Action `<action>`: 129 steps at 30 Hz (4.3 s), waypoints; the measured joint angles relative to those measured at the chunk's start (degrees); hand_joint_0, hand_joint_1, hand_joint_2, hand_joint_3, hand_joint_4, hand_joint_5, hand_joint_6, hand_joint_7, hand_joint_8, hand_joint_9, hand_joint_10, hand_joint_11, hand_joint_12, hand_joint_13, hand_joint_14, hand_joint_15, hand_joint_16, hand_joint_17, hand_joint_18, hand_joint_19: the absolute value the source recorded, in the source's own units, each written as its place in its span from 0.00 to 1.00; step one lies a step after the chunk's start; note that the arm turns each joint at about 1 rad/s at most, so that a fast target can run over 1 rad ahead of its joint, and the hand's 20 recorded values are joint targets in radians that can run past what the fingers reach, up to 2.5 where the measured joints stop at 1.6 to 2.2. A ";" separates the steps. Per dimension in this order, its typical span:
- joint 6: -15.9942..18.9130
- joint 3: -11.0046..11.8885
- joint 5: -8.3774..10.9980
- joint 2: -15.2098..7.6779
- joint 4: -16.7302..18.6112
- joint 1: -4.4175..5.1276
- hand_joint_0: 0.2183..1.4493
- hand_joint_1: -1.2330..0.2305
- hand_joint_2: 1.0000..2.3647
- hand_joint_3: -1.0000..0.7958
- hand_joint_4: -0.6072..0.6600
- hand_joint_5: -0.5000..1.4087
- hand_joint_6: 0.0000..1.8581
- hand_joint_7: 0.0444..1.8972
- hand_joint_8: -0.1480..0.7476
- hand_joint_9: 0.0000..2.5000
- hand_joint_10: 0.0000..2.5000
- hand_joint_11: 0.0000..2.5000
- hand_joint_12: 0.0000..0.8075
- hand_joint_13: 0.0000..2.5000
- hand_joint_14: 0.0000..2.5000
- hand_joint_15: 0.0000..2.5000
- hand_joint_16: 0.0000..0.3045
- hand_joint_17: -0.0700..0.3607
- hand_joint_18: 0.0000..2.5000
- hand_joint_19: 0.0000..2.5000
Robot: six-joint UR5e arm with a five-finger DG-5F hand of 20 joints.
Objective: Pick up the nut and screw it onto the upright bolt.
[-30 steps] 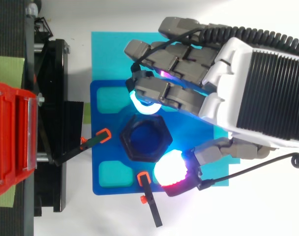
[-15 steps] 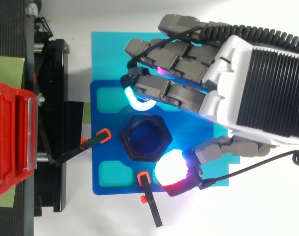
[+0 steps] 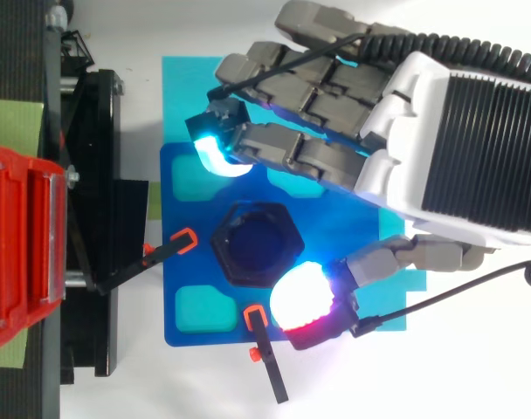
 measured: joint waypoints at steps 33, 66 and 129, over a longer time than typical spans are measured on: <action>1.01 1.44 -1.84 -3.47 6.23 1.42 0.23 0.85 0.00 0.28 0.67 0.17 0.27 0.45 0.46 0.12 0.00 0.00 0.46 0.08 0.00 0.00 0.15 0.41 0.01 0.00; 1.25 1.67 -6.00 -3.61 3.29 1.23 0.24 0.80 0.00 0.28 0.71 0.19 0.27 0.57 0.48 0.14 0.00 0.00 0.44 0.10 0.00 0.00 0.14 0.39 0.03 0.00; -3.59 7.78 -16.91 -3.69 -2.41 -6.68 0.23 0.83 0.00 0.28 0.67 0.18 0.27 0.39 0.47 0.16 0.00 0.00 0.41 0.13 0.00 0.00 0.13 0.36 0.04 0.00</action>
